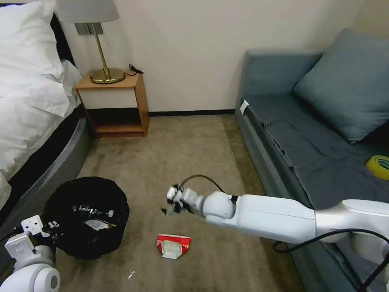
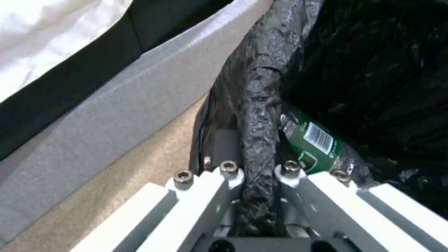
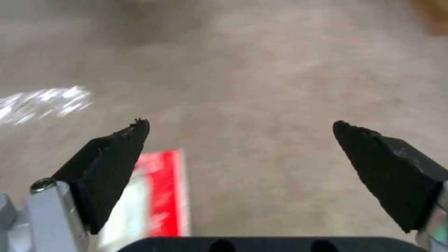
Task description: Pick up the trash bin, then pick up the garbage on the floor and place it into the trash bin.
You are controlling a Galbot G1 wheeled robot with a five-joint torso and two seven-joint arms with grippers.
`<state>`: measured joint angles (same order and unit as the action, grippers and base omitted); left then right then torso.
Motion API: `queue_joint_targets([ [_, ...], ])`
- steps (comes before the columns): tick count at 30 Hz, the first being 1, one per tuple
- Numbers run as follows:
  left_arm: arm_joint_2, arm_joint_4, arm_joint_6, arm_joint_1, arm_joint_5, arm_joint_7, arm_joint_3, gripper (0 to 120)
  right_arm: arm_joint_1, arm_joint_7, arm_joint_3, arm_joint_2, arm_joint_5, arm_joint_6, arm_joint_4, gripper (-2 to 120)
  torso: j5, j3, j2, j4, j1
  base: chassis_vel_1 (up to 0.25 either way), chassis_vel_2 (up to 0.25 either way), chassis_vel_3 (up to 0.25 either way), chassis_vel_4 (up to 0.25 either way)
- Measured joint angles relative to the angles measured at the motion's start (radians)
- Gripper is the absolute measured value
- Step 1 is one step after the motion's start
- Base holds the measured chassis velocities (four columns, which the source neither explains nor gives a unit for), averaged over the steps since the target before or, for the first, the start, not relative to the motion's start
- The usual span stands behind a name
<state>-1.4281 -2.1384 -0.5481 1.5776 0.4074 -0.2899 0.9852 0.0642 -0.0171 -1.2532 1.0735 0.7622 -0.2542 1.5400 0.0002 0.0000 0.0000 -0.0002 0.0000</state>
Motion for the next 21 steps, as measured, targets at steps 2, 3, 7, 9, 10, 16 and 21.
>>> queue_joint_targets([
  [2, -0.002, -0.003, 0.003, 0.001, 0.001, 0.000, 0.000, 1, -0.017, 0.092, -0.071, 0.025, -0.025, 0.065, -0.038, 99, -0.0002, 0.000, 0.000, 0.0002, 0.000, 0.000, 0.000, 0.000, 0.000],
  [3, -0.003, -0.004, 0.003, 0.001, 0.001, 0.000, 0.000, 1, -0.021, 0.133, -0.099, 0.041, -0.044, 0.095, -0.062, 97, -0.0001, 0.000, 0.000, 0.0002, 0.000, 0.000, 0.000, 0.000, 0.000],
  [7, -0.004, -0.007, 0.007, 0.001, 0.003, -0.001, 0.002, 1, -0.025, 0.197, -0.177, 0.091, -0.077, 0.157, -0.133, 87, -0.0002, 0.000, 0.000, 0.0003, 0.000, 0.000, 0.000, 0.000, 0.000],
  [9, -0.005, -0.007, 0.009, 0.002, 0.004, -0.001, 0.002, 1, -0.025, 0.204, -0.190, 0.102, -0.082, 0.166, -0.149, 85, 0.0000, 0.000, 0.000, 0.0003, 0.000, 0.000, 0.000, 0.000, 0.000],
  [10, -0.005, -0.007, 0.010, 0.003, 0.005, -0.001, 0.003, 1, -0.024, 0.211, -0.206, 0.117, -0.089, 0.180, -0.175, 83, -0.0001, 0.000, 0.000, 0.0003, 0.000, 0.000, 0.000, 0.000, 0.000],
  [16, -0.007, 0.004, 0.019, 0.004, 0.005, 0.000, 0.002, 1, -0.004, 0.237, -0.243, 0.167, -0.124, 0.233, -0.297, 82, -0.0002, 0.000, 0.000, 0.0003, 0.000, 0.000, 0.000, 0.000, 0.000],
  [21, -0.007, 0.007, 0.020, 0.003, 0.004, 0.001, 0.001, 1, 0.018, 0.252, -0.252, 0.187, -0.144, 0.267, -0.366, 79, -0.0002, 0.000, 0.000, 0.0001, 0.000, 0.000, 0.000, 0.000, 0.000],
])
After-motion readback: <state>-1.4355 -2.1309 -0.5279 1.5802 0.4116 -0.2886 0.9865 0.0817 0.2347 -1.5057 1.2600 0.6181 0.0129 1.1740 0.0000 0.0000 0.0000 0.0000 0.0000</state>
